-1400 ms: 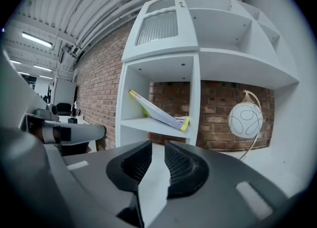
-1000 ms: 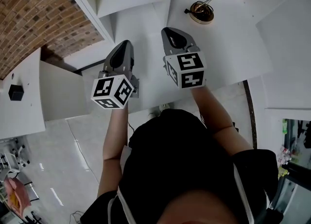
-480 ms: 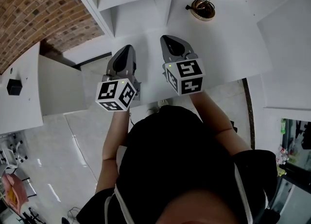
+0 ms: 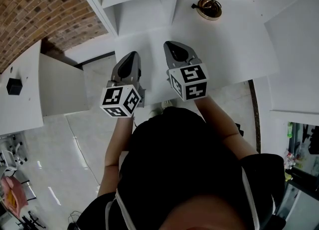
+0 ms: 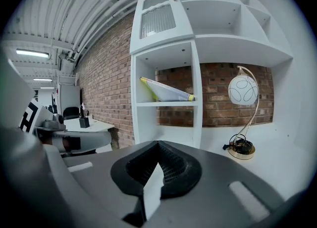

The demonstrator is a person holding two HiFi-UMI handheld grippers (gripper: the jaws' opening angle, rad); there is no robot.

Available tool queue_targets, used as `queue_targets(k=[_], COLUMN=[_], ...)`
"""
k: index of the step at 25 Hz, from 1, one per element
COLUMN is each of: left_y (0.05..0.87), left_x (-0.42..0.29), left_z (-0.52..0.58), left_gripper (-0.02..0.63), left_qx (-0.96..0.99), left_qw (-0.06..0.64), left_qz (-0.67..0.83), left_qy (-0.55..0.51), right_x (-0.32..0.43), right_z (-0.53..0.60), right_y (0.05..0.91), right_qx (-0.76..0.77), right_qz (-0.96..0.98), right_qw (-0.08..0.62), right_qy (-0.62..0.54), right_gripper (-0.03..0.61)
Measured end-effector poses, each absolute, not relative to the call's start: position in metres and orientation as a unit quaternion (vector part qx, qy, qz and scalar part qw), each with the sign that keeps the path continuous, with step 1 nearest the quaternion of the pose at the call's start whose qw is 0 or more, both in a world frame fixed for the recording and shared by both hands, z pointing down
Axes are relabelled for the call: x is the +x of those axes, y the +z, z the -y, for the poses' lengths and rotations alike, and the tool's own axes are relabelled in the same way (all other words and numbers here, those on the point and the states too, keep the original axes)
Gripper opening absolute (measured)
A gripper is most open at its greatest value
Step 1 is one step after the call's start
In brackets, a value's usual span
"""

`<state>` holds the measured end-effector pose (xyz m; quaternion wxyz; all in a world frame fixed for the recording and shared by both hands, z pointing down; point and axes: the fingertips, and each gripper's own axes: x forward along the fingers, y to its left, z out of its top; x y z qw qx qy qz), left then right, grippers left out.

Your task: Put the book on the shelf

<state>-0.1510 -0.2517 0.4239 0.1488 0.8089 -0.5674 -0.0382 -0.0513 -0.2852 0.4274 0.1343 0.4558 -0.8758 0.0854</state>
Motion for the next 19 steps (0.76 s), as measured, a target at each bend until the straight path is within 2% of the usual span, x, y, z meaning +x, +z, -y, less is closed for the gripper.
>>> queue_targets(k=[19], left_y=[0.4254], left_x=[-0.1461], left_z=[0.2510], left_gripper=[-0.005], left_qx=[0.811], left_qw=[0.157], left_qz=[0.562], left_qy=[-0.035], right_x=[-0.0547], right_z=[0.2815], right_y=[0.4328], right_qx=[0.448], right_qz=[0.878], right_qw=[0.137], right_qy=[0.102], right_gripper=[-0.003])
